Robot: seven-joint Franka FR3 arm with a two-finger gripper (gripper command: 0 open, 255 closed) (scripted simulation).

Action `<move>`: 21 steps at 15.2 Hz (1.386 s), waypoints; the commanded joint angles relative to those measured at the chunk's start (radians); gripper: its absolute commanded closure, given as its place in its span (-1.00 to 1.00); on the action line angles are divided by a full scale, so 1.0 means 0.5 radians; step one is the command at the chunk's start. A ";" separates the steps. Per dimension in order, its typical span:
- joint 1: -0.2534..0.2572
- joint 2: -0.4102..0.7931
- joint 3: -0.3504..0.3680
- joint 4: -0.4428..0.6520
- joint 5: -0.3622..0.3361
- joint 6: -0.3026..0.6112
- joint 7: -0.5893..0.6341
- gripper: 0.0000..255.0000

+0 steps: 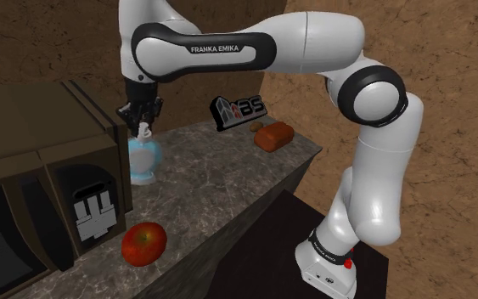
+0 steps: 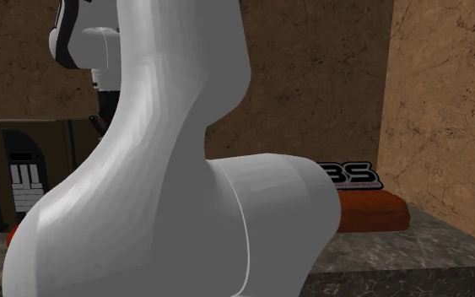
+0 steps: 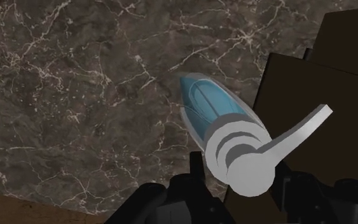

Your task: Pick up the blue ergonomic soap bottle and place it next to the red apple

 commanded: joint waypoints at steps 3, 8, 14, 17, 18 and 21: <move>0.016 0.100 0.017 -0.090 0.016 0.052 -0.018 1.00; -0.006 0.166 0.006 -0.018 0.022 0.046 -0.055 -1.00; 0.027 0.072 0.015 0.124 0.024 -0.190 -0.025 -1.00; 0.028 0.072 0.015 0.124 0.024 -0.190 -0.025 -1.00; 0.028 0.072 0.015 0.124 0.024 -0.190 -0.025 -1.00; 0.028 0.072 0.014 0.124 0.024 -0.190 -0.025 -1.00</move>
